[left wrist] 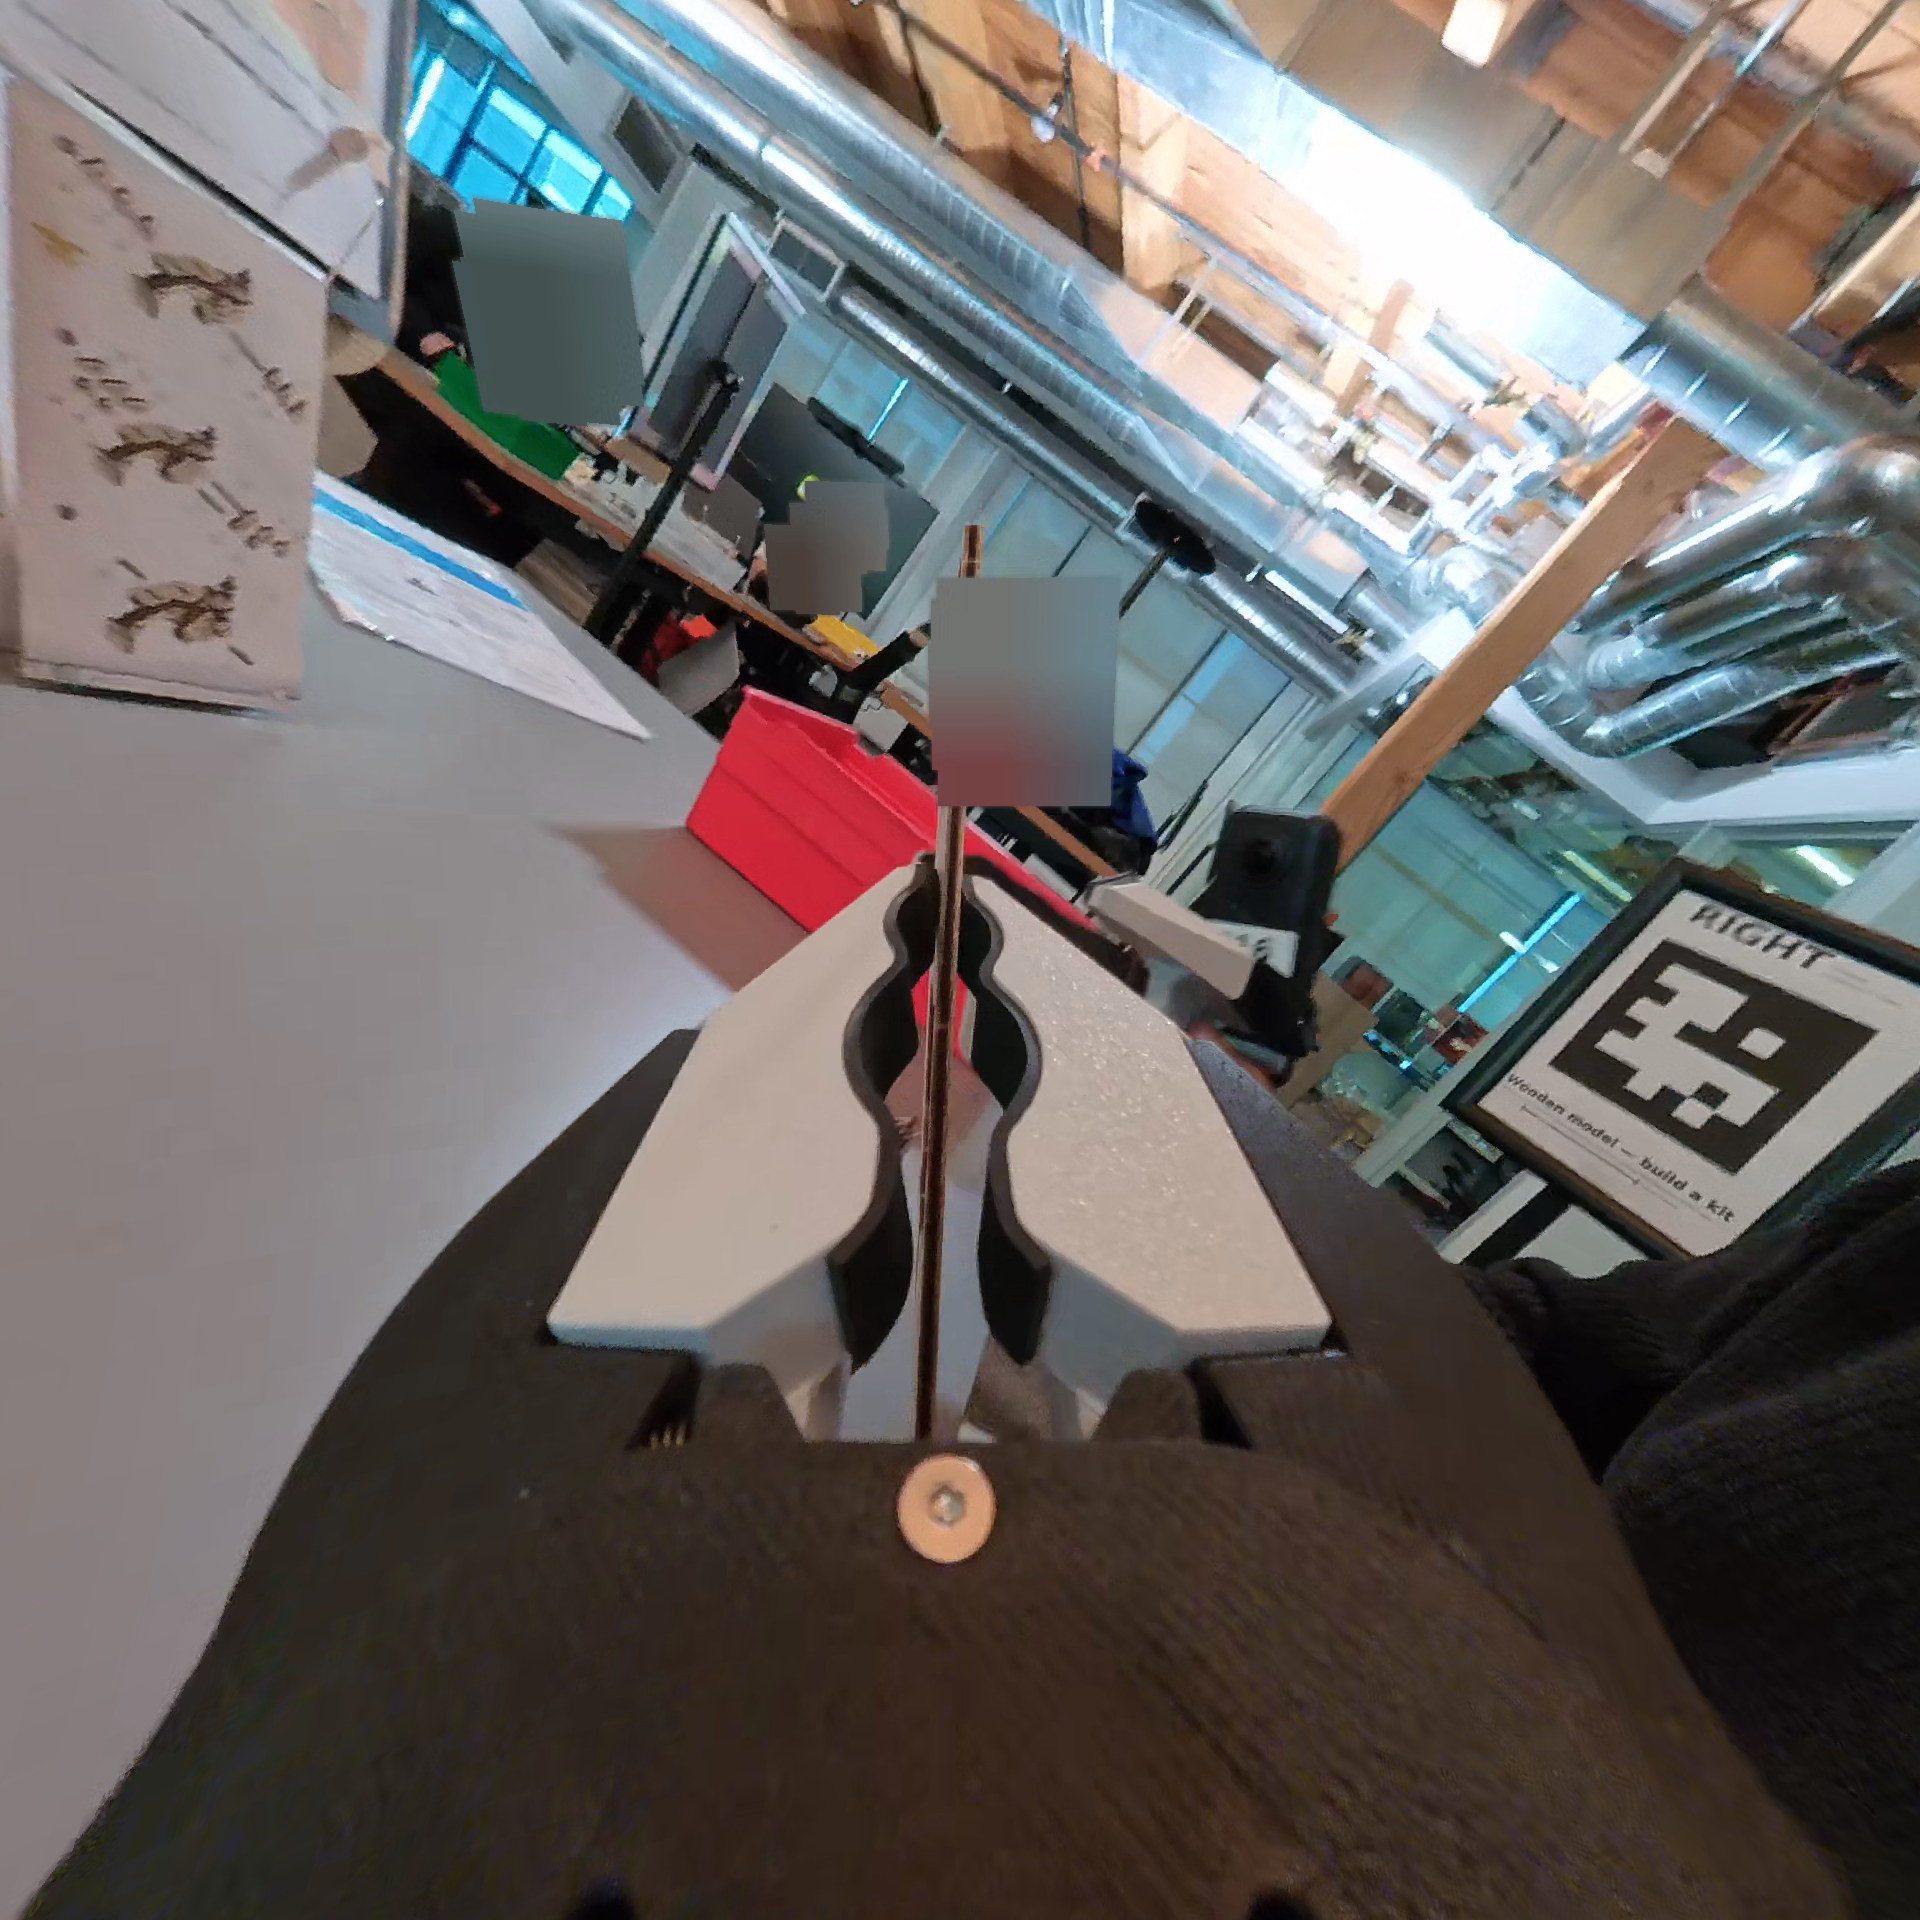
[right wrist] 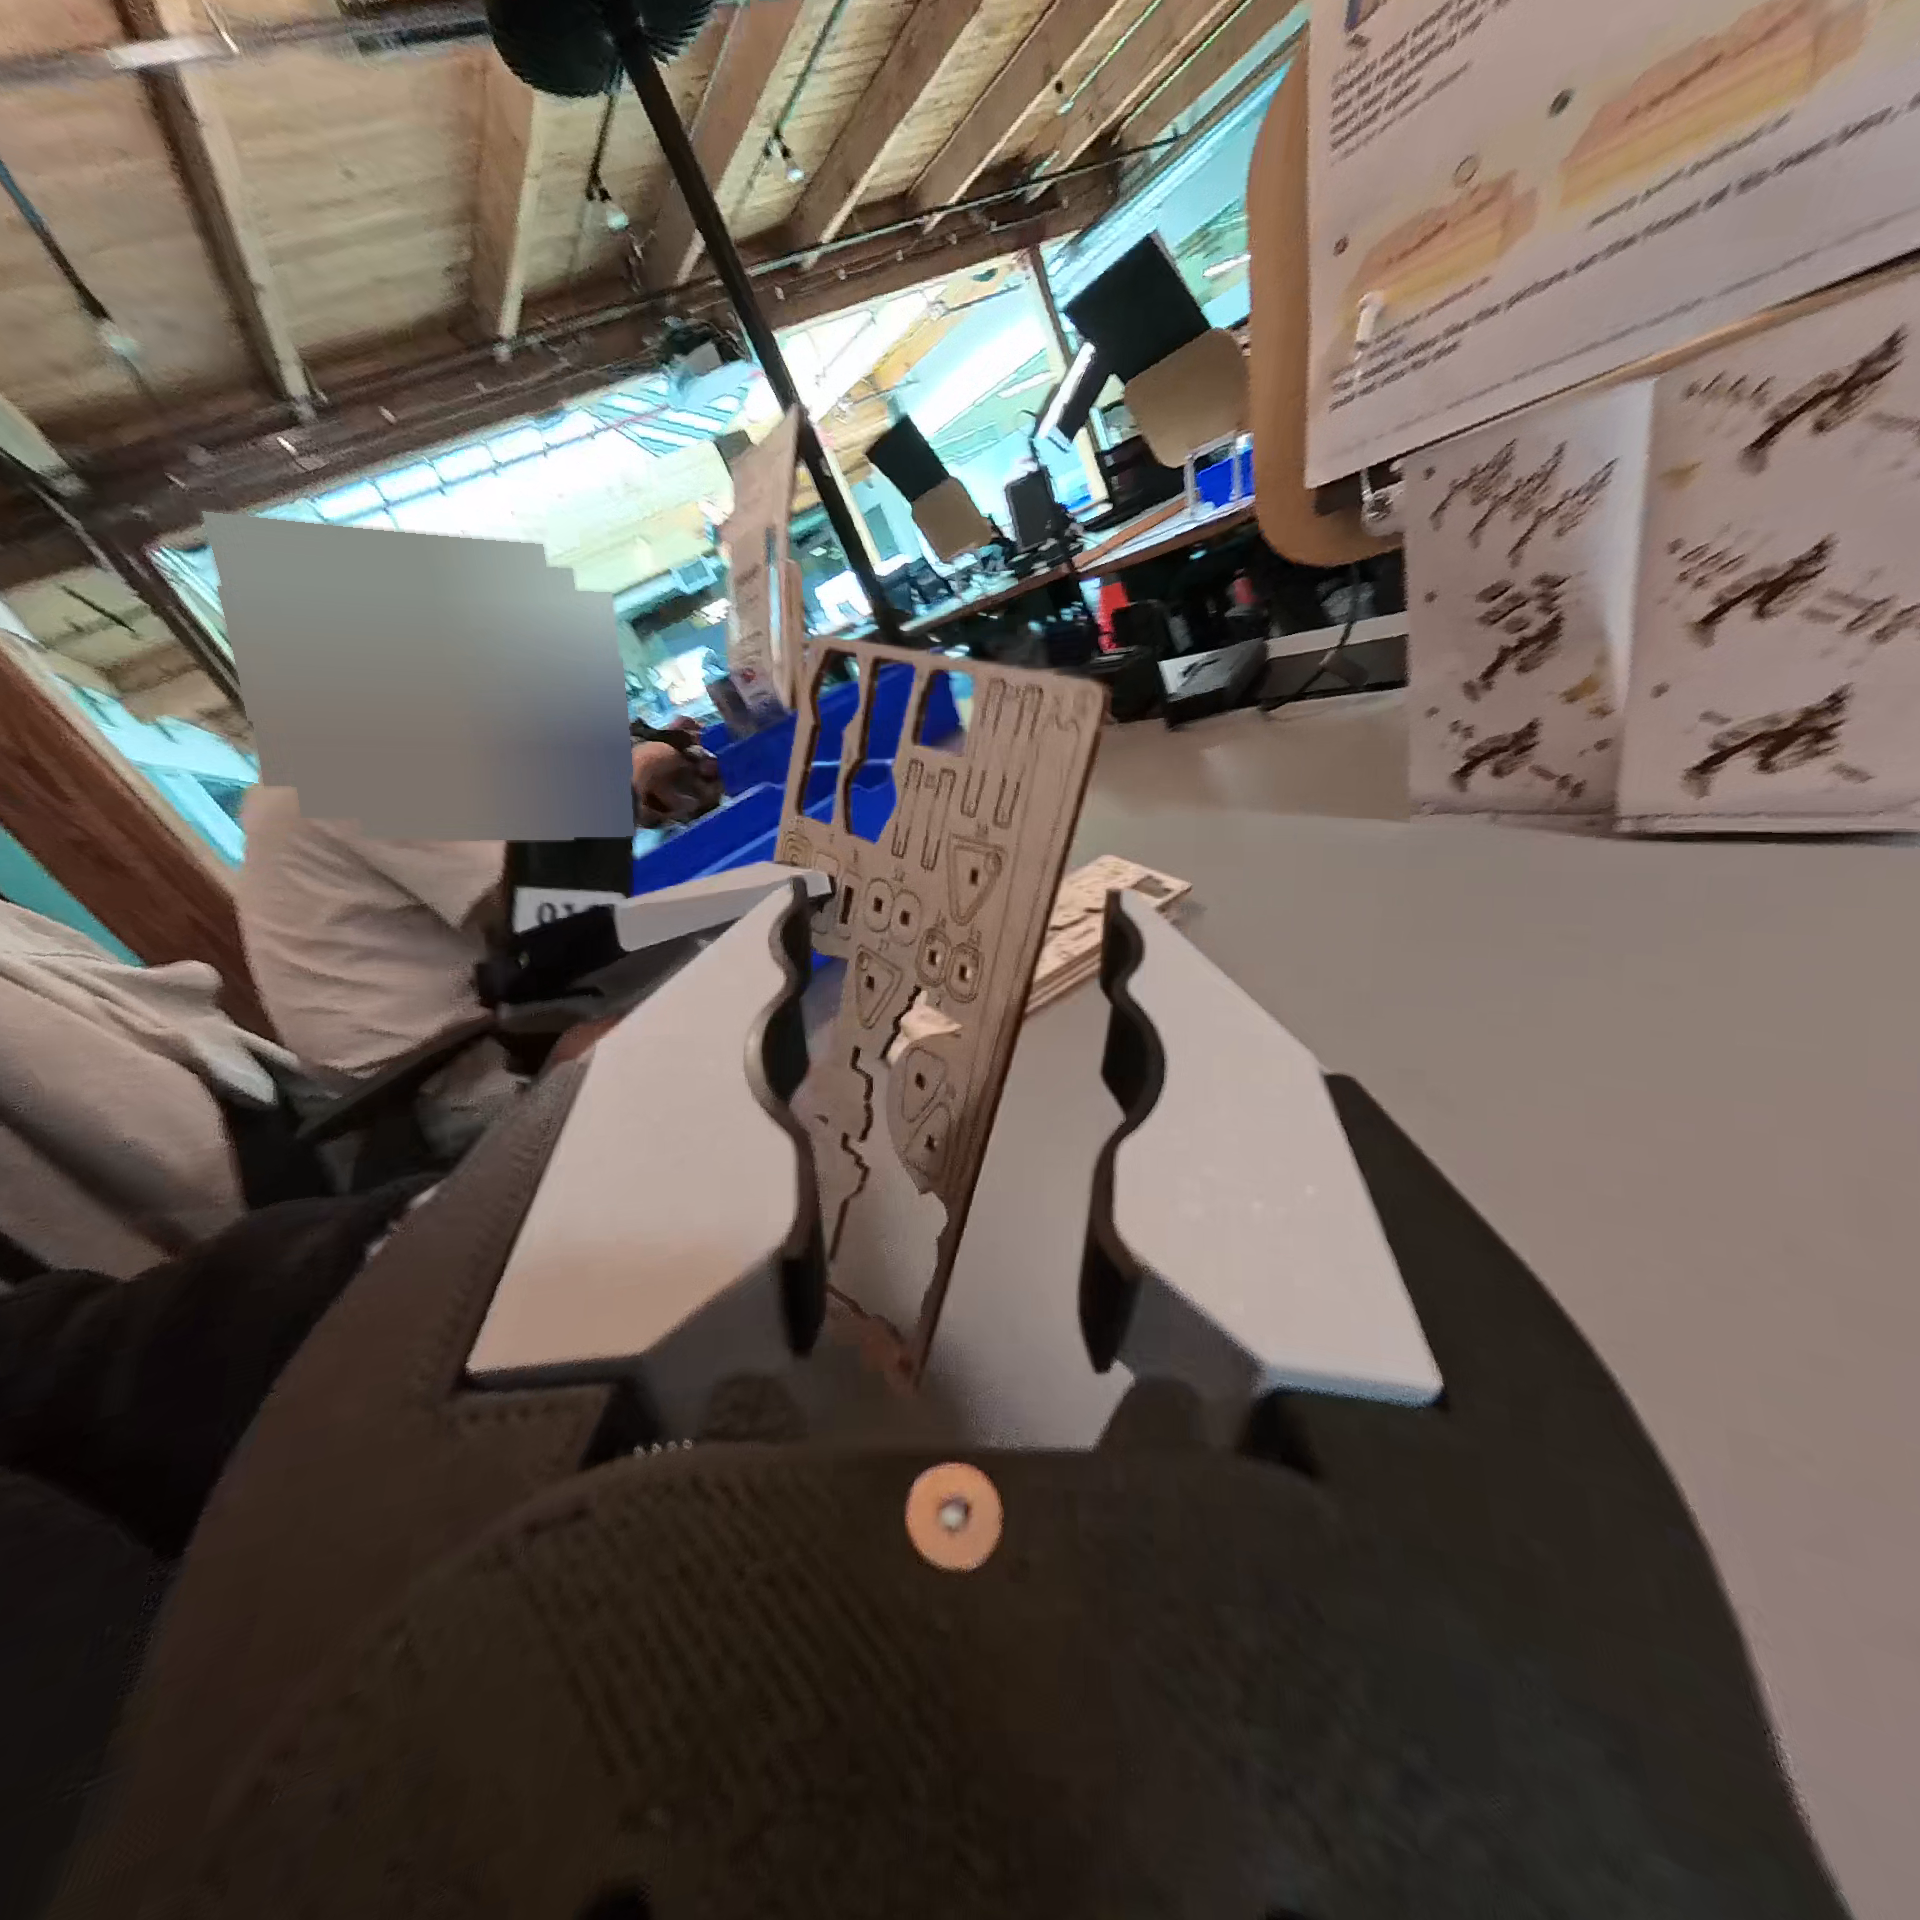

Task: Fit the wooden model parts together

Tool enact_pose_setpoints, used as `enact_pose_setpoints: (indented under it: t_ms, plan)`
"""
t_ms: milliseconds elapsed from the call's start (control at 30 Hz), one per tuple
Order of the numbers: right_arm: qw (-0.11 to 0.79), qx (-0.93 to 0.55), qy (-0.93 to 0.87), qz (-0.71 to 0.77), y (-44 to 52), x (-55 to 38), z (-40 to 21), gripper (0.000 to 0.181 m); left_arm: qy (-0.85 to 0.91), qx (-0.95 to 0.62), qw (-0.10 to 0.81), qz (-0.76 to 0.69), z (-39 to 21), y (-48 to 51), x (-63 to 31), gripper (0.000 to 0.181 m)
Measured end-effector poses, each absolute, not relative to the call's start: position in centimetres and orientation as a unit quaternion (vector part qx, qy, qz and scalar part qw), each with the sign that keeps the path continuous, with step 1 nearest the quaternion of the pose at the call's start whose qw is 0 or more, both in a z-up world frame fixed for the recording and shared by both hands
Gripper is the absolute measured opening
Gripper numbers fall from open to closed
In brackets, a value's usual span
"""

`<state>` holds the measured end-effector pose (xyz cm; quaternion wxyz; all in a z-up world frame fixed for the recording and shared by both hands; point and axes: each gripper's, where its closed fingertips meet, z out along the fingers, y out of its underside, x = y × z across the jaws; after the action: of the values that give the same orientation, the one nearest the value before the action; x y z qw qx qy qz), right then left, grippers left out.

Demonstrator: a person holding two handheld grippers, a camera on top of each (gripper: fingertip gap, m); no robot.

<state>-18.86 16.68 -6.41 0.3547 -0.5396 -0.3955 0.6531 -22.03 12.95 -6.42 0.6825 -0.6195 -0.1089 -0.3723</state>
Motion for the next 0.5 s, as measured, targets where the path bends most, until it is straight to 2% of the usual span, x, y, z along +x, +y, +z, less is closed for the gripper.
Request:
enact_pose_setpoints:
  t_ms: [233,333,500]
  plan:
    - [0.459,-0.508,-0.507,0.523,16.3,-19.0,-5.6,0.063,-0.101,-0.701,0.638,-0.303,-9.0,12.9,-24.8,0.002]
    - [0.474,-0.499,-0.557,0.465,15.5,-20.0,-5.8,0.060,-0.123,-0.662,0.676,-0.301,-7.9,12.3,-26.5,0.002]
    - [0.483,-0.484,-0.558,0.471,13.3,-23.1,-4.8,0.053,-0.186,-0.577,0.730,-0.316,-6.6,11.2,-29.4,0.002]
